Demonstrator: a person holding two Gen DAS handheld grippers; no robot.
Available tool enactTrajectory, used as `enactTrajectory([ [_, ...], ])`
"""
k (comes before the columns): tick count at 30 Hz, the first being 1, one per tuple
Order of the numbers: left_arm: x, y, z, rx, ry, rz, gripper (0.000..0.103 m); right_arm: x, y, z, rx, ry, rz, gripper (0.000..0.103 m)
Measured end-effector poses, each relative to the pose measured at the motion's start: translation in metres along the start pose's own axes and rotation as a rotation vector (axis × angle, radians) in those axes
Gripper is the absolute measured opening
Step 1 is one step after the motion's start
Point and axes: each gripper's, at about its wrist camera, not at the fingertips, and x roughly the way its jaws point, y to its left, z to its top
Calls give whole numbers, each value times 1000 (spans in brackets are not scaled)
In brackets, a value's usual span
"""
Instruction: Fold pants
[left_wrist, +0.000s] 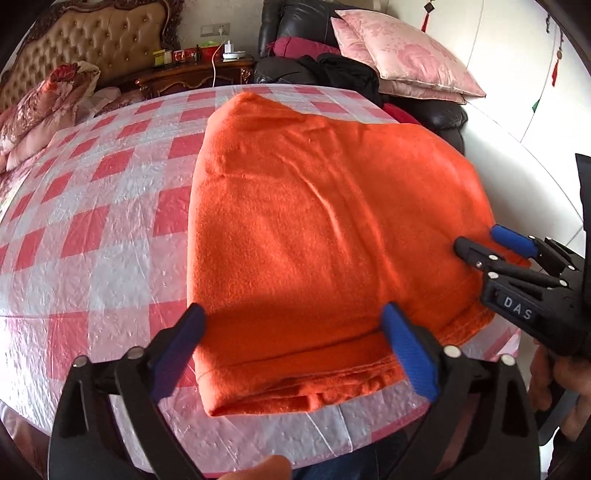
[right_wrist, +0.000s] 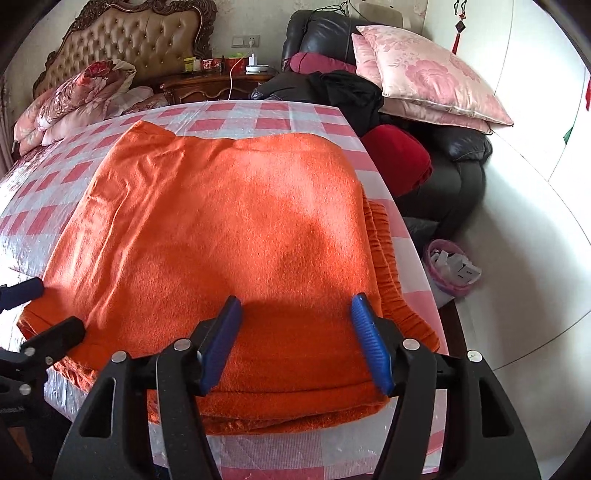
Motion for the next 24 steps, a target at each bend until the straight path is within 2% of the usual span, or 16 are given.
enactTrajectory([
  [4,-3,-4,-1,8,-14,-14,101,0,1,1,3,2,-9,61],
  [8,-25,-11,2,34,-75,24,101,-10,1,3,37,7,-19,61],
  [11,-42,-13,3,66,-99,12,101,-31,1,3,71,-19,-23,61],
  [18,-84,-13,5,48,-134,-38,101,-89,1,-7,155,-55,-78,61],
  [24,-118,-19,1,54,-158,-49,101,-129,10,-24,164,-54,-119,67],
])
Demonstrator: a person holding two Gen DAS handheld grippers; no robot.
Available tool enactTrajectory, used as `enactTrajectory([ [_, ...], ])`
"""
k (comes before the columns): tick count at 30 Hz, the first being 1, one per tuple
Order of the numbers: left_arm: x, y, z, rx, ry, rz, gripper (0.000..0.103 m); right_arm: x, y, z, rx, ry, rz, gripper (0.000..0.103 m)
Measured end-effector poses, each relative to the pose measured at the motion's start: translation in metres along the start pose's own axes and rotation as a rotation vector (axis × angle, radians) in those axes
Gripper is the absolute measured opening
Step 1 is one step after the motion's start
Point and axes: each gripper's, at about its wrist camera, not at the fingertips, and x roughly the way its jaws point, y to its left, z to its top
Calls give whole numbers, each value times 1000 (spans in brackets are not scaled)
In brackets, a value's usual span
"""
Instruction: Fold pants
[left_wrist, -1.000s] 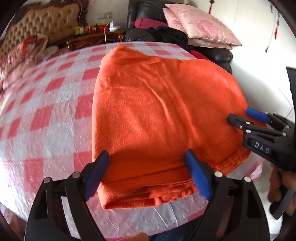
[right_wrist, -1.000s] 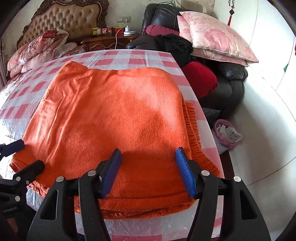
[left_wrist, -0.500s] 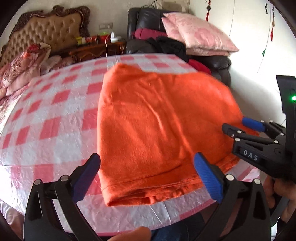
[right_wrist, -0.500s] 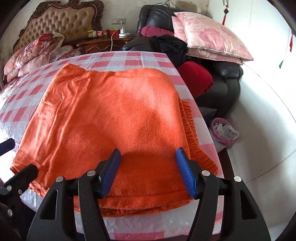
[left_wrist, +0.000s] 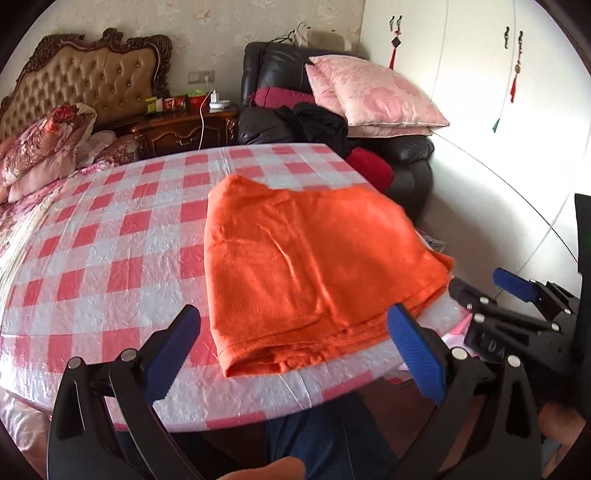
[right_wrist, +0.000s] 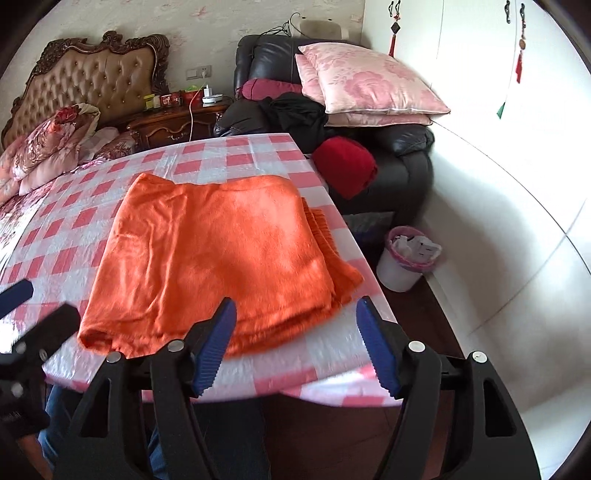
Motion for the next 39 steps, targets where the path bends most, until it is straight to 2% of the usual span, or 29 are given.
enactTrajectory([
  [4,-16,1,-1,-19,-5,-32,101,-17,1,-6,-4,-14,-17,72],
  [13,-23,-8,-6,1,-11,-37,101,-30,-3,-12,11,-29,-15,73],
  [39,-19,-11,-10,2,-6,-43,101,-23,-8,-14,15,-16,-16,73],
])
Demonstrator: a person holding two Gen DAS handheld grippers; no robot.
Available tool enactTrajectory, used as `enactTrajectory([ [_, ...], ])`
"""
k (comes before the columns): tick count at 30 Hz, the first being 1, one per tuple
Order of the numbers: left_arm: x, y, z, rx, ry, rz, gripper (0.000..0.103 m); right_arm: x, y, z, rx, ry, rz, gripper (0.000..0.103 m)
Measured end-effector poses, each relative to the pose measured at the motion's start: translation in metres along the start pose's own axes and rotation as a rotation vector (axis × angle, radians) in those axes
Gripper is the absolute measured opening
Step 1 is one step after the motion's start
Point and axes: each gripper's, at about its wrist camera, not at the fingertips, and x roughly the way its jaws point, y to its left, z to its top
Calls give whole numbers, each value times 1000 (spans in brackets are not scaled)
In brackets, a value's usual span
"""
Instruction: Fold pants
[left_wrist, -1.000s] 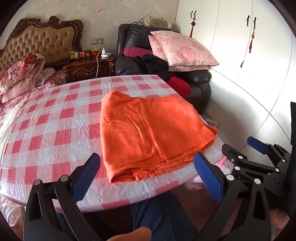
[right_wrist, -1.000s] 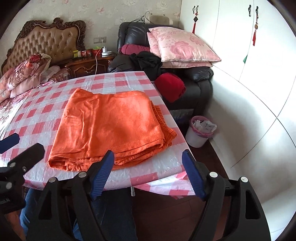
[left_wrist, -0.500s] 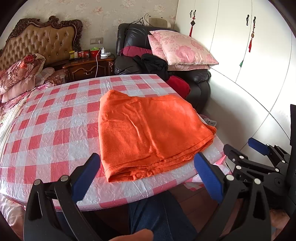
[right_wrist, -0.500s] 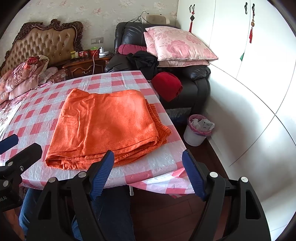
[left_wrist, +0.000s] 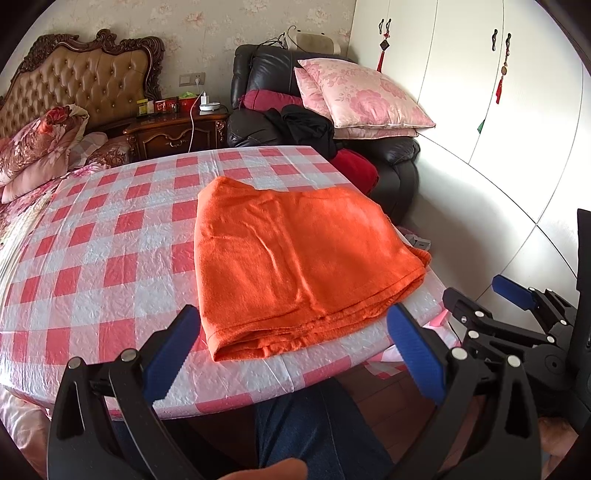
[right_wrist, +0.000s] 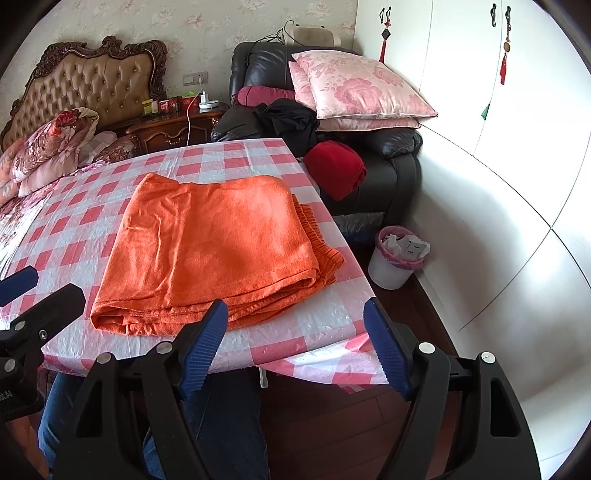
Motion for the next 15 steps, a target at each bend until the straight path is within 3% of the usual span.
enactTrajectory([
  [15,0,0,1,1,1,1,101,2,2,-1,-1,4,3,73],
])
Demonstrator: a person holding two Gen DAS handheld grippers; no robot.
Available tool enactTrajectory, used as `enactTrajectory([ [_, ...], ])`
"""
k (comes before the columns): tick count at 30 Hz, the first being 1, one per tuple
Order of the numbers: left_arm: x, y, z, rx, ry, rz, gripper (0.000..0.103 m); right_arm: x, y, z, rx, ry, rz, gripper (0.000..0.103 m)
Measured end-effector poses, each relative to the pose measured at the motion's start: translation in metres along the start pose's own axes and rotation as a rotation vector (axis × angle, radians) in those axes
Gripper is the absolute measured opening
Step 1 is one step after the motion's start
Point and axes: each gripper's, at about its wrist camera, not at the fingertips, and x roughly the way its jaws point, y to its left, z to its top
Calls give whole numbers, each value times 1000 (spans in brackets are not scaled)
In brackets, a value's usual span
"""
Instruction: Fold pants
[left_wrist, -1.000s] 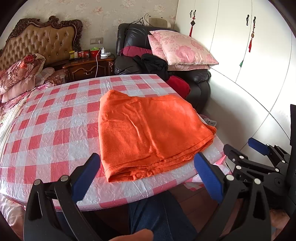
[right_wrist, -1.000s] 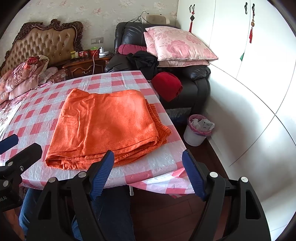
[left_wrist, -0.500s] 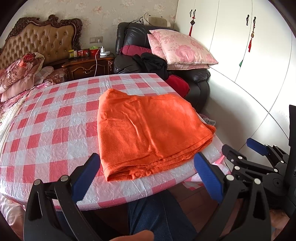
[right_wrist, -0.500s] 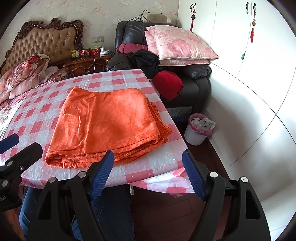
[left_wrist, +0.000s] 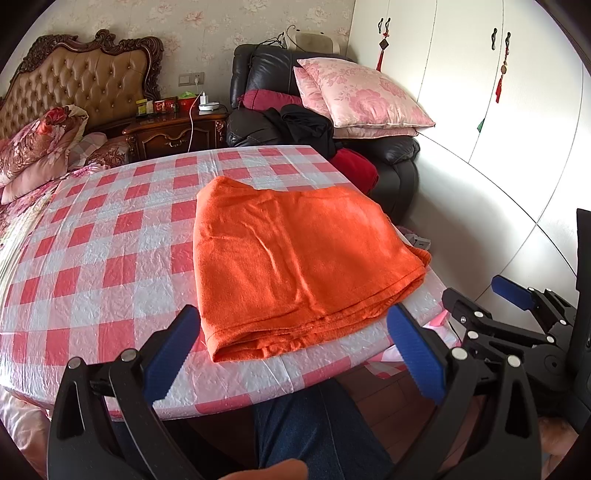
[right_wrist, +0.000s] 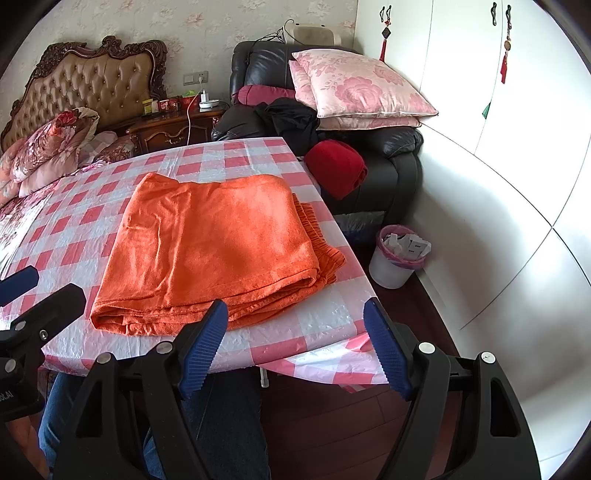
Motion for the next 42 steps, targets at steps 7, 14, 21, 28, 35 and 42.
enactTrajectory([
  [7,0,-1,0,0,0,-1,101,0,0,0,-1,-1,-1,73],
  [14,0,-1,0,0,0,0,101,0,0,0,0,-1,-1,73],
  [21,1,-1,0,-1,1,1,101,0,0,0,0,0,-1,73],
  [28,-1,-2,1,-2,-8,-6,101,0,0,0,0,0,0,73],
  [35,3,-3,4,8,-19,-35,101,0,-1,0,1,2,0,73],
  [42,13,21,12,-36,6,-94,101,6,3,-3,12,11,-10,75],
])
